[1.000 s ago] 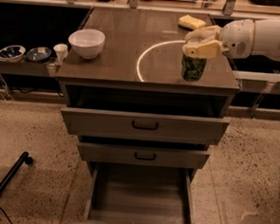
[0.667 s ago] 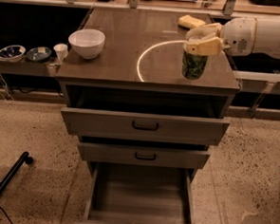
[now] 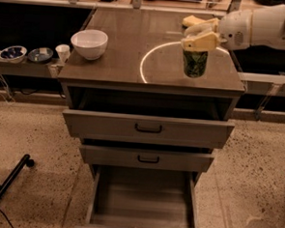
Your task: Pick green can from bottom drawer and place on counter
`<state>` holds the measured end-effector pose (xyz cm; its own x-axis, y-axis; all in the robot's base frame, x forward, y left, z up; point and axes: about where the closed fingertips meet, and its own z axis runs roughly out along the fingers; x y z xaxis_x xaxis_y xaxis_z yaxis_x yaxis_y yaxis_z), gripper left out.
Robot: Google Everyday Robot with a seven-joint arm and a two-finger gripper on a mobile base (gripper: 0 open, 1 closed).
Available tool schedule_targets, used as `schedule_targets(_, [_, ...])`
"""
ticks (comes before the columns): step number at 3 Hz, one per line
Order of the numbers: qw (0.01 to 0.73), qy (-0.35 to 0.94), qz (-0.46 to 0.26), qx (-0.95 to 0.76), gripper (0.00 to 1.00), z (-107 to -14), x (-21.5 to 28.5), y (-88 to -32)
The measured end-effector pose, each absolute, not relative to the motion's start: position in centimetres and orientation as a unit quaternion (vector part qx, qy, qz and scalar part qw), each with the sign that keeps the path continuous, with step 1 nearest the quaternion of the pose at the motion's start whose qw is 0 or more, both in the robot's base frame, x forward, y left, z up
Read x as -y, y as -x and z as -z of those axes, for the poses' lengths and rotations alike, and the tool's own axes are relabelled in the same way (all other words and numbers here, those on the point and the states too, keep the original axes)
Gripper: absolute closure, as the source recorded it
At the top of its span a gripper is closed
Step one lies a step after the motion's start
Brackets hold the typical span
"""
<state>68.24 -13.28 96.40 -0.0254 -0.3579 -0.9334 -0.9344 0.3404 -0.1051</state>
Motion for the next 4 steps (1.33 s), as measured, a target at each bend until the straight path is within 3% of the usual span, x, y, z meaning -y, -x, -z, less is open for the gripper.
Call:
schedule_targets(1, [0.475, 0.456, -0.259, -0.707, 1.0, -96.1, 12.3, -70.0])
schedule_targets(3, [0.515, 0.32, -0.274, -0.746, 1.0, -94.2, 12.9, -73.7])
schedule_targets(4, [0.532, 0.299, -0.291, -0.737, 0.83, -94.1, 12.5, -75.4])
